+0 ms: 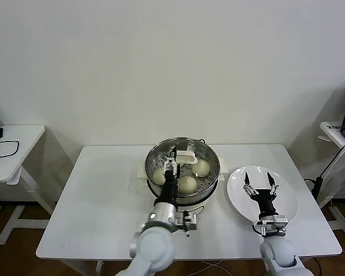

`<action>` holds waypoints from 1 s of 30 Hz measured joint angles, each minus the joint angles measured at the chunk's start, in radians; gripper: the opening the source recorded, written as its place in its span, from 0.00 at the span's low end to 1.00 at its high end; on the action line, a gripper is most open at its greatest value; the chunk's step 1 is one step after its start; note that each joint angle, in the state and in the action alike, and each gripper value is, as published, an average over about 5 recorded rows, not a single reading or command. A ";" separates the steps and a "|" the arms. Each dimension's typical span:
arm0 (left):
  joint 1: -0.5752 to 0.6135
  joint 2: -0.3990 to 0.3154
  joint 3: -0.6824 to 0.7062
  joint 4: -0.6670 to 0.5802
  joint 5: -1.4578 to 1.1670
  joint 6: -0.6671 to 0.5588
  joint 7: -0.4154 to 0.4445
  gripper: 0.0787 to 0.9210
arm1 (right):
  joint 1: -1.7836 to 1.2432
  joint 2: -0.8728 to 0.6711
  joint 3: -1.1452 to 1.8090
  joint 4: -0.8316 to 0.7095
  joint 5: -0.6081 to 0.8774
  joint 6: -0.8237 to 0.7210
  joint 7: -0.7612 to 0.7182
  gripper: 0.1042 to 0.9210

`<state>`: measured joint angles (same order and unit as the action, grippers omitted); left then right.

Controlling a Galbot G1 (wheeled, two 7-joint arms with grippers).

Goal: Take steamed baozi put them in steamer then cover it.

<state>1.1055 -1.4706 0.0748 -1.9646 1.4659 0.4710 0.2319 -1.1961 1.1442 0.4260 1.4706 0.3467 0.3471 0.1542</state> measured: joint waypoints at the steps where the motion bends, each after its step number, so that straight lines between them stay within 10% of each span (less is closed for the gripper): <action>1: 0.014 0.010 -0.008 -0.025 -0.028 -0.002 -0.009 0.88 | -0.001 -0.002 -0.003 0.001 0.002 -0.004 0.002 0.88; 15: 0.194 0.076 -0.327 -0.154 -0.804 -0.162 -0.268 0.88 | -0.014 -0.015 -0.017 0.027 0.048 -0.040 0.001 0.88; 30: 0.254 0.094 -0.548 0.025 -1.305 -0.458 -0.288 0.88 | -0.035 -0.032 -0.015 0.051 0.085 -0.038 -0.006 0.88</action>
<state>1.3597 -1.3769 -0.4730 -1.9399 0.1606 0.0134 -0.0564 -1.2310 1.1127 0.4112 1.5212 0.4318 0.3086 0.1485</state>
